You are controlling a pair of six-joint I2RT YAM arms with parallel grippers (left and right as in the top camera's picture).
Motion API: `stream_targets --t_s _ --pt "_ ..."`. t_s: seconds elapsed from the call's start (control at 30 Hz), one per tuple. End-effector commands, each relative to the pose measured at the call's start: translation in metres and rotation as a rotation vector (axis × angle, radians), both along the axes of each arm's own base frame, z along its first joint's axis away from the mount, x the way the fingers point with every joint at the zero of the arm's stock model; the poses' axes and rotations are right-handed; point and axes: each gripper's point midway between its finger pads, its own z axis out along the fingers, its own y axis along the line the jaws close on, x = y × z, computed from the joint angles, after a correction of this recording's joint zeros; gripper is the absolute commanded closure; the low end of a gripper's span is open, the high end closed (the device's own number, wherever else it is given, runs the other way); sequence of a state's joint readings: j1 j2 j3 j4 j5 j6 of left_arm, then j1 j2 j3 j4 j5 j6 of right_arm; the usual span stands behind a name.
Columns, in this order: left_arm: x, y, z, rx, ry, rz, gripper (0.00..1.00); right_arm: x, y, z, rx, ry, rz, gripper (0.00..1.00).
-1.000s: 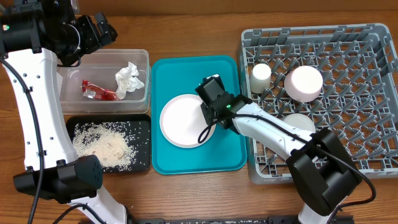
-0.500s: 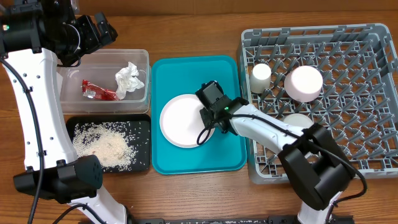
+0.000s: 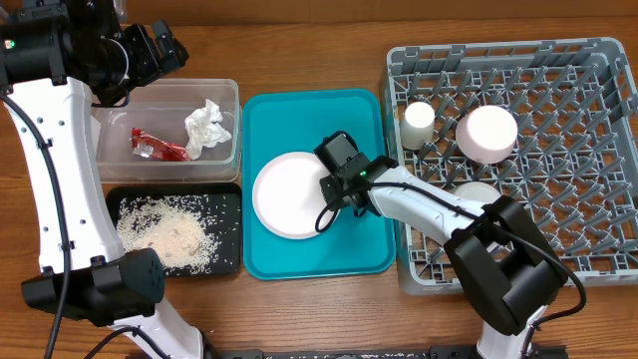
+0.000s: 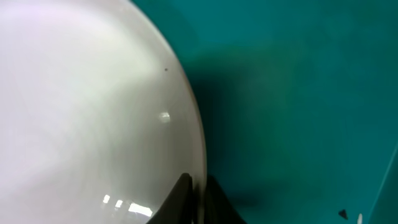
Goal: Sort waste into correct bins and load items into the dishwasher
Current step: 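Lift the white plate edge with the right gripper toward the rack, then carry the white plate upright with the right gripper over the rack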
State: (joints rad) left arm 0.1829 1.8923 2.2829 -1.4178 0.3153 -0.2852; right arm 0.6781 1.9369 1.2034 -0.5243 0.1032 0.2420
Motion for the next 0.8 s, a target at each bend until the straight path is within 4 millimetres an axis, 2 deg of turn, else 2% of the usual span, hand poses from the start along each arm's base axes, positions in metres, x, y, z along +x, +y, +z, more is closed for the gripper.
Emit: stream_targets --t_s 0.0,0.17,0.3,0.43,0.53,0.67,0.77 --pt "0.001 -0.005 0.006 -0.01 -0.016 -0.007 0.0 -0.005 -0.001 -0.004 0.001 0.024 0.006 0.96" --pt "0.001 -0.005 0.006 -0.01 -0.016 -0.007 0.0 0.001 0.004 0.005 0.016 0.005 0.007 0.96" --pt "0.001 -0.005 0.006 -0.01 -0.016 -0.007 0.0 0.009 0.009 0.038 0.04 -0.041 0.019 0.96" --pt "0.001 -0.005 0.006 -0.01 -0.016 -0.007 0.0 0.014 0.006 0.092 0.048 -0.11 0.009 0.96" --pt "0.001 -0.004 0.006 -0.01 -0.016 -0.007 0.0 0.017 -0.007 0.137 0.039 -0.195 -0.022 0.96" --pt "0.001 -0.005 0.006 -0.01 -0.016 -0.007 0.0 0.02 -0.033 0.201 0.033 -0.367 -0.095 0.96" --pt "0.001 -0.005 0.006 -0.01 -0.016 -0.008 0.0 0.02 -0.068 0.247 -0.025 -0.523 -0.198 0.96"
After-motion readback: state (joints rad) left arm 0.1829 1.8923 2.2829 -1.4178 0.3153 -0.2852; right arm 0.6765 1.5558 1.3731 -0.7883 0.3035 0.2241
